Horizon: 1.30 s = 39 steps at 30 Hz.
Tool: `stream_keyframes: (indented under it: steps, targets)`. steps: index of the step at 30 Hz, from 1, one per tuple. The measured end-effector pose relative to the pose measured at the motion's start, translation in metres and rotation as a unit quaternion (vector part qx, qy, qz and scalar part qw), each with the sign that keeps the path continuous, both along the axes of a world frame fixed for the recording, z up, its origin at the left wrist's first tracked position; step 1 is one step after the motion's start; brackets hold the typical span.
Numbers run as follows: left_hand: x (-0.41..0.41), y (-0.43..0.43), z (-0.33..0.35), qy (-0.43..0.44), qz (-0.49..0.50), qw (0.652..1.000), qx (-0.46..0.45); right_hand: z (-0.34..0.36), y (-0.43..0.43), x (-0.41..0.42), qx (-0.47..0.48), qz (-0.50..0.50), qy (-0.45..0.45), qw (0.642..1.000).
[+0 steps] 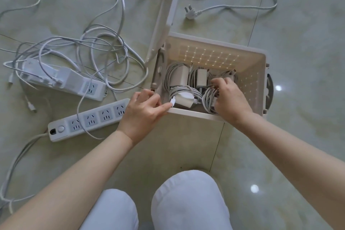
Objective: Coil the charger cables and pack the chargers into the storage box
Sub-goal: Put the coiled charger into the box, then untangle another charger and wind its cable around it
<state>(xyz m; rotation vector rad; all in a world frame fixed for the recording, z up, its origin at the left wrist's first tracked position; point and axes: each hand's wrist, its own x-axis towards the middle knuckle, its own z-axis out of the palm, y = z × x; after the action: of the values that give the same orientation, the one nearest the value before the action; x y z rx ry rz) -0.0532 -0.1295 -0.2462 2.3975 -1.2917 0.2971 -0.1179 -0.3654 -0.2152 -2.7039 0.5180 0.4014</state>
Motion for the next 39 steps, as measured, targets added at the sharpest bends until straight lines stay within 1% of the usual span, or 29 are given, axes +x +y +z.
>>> stream_keyframes:
  steps: [1, 2, 4, 7, 10, 12, 16, 18, 19, 20, 21, 22, 23, 24, 25, 26, 27, 28, 30, 33, 35, 39]
  targets:
    - [0.000, 0.000, -0.001, -0.001, 0.001, 1.000, -0.010, 0.002, 0.000, -0.006, 0.031, -0.002, -0.006, 1.000]
    - [0.000, 0.000, -0.003, -0.003, 0.001, 1.000, -0.019, 0.004, -0.001, -0.012, 0.040, 0.015, 0.004, 0.999]
    - [0.001, 0.000, -0.005, -0.007, 0.000, 1.000, -0.029, 0.005, -0.005, -0.017, 0.015, 0.055, 0.034, 0.998]
    - [0.002, 0.001, -0.009, -0.008, -0.001, 0.999, -0.036, 0.006, -0.012, -0.009, -0.018, 0.082, 0.061, 0.995]
    - [0.001, 0.002, -0.011, -0.014, 0.004, 0.999, -0.040, 0.006, -0.013, 0.002, -0.037, 0.076, 0.096, 0.992]
    - [0.000, 0.002, -0.013, -0.023, 0.010, 0.999, -0.037, 0.004, -0.007, 0.007, -0.058, 0.052, 0.115, 0.990]
    - [-0.001, 0.001, -0.013, -0.017, 0.018, 0.999, -0.028, 0.004, 0.018, 0.020, -0.128, 0.019, 0.166, 0.978]
    - [-0.002, 0.000, -0.011, -0.007, 0.013, 1.000, -0.022, 0.009, 0.033, 0.026, -0.146, 0.027, 0.195, 0.970]
    - [-0.002, 0.000, -0.010, 0.003, 0.007, 1.000, -0.015, 0.013, 0.040, 0.028, -0.152, 0.039, 0.190, 0.969]
    - [-0.001, 0.002, -0.008, 0.016, 0.000, 1.000, -0.011, 0.017, 0.047, 0.031, -0.152, 0.050, 0.160, 0.974]
    - [0.001, 0.005, -0.007, 0.030, -0.004, 0.999, -0.010, 0.022, 0.055, 0.034, -0.141, 0.059, 0.096, 0.984]
    - [0.001, 0.008, -0.006, 0.046, -0.002, 0.999, -0.013, 0.026, 0.064, 0.037, -0.119, 0.068, 0.003, 0.991]
    - [0.000, 0.014, -0.005, 0.063, 0.008, 0.998, -0.020, 0.031, 0.075, 0.041, -0.087, 0.078, -0.089, 0.989]
    - [-0.002, 0.021, -0.004, 0.079, 0.029, 0.996, -0.031, 0.037, 0.088, 0.046, -0.052, 0.095, -0.173, 0.979]
    - [-0.005, 0.029, -0.003, 0.095, 0.063, 0.992, -0.047, 0.042, 0.102, 0.053, -0.017, 0.118, -0.235, 0.965]
    - [-0.008, 0.040, -0.003, 0.107, 0.107, 0.986, -0.065, 0.045, 0.116, 0.059, 0.017, 0.143, -0.264, 0.954]
    - [-0.009, 0.054, -0.004, 0.115, 0.157, 0.978, -0.080, 0.045, 0.131, 0.065, 0.047, 0.164, -0.270, 0.948]
    - [-0.008, 0.069, -0.005, 0.119, 0.209, 0.967, -0.089, 0.044, 0.145, 0.072, 0.078, 0.181, -0.260, 0.945]
    - [0.001, 0.106, -0.009, 0.126, 0.306, 0.939, -0.092, 0.038, 0.174, 0.088, 0.125, 0.207, -0.208, 0.948]
    - [0.028, 0.156, -0.014, 0.140, 0.399, 0.903, -0.071, 0.018, 0.207, 0.119, 0.153, 0.235, -0.110, 0.954]
    - [0.048, 0.176, -0.017, 0.153, 0.417, 0.895, -0.048, 0.007, 0.229, 0.139, 0.171, 0.219, -0.065, 0.958]
    - [0.082, 0.195, -0.016, 0.154, 0.411, 0.898, 0.005, -0.009, 0.269, 0.166, 0.212, 0.182, -0.016, 0.960]
